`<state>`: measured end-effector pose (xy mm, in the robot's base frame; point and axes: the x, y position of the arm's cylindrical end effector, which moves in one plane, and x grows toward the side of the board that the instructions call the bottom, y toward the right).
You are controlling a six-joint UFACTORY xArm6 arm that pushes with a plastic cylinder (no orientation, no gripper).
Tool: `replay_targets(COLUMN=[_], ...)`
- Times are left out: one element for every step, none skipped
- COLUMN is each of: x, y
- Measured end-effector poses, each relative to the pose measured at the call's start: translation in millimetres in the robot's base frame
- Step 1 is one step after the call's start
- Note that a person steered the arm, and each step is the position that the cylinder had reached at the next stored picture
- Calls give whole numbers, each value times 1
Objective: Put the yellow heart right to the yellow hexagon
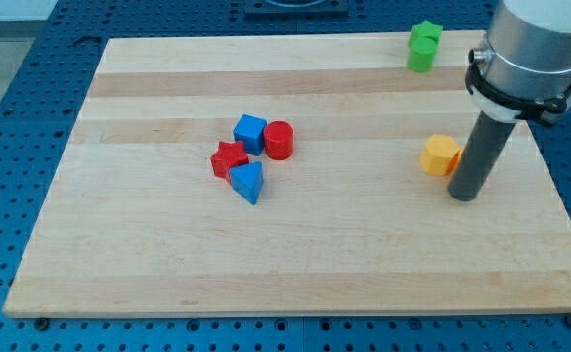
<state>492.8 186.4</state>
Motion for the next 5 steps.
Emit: replay_targets(x=[-9, 1, 81, 112, 101], y=[0, 4, -34, -161, -254])
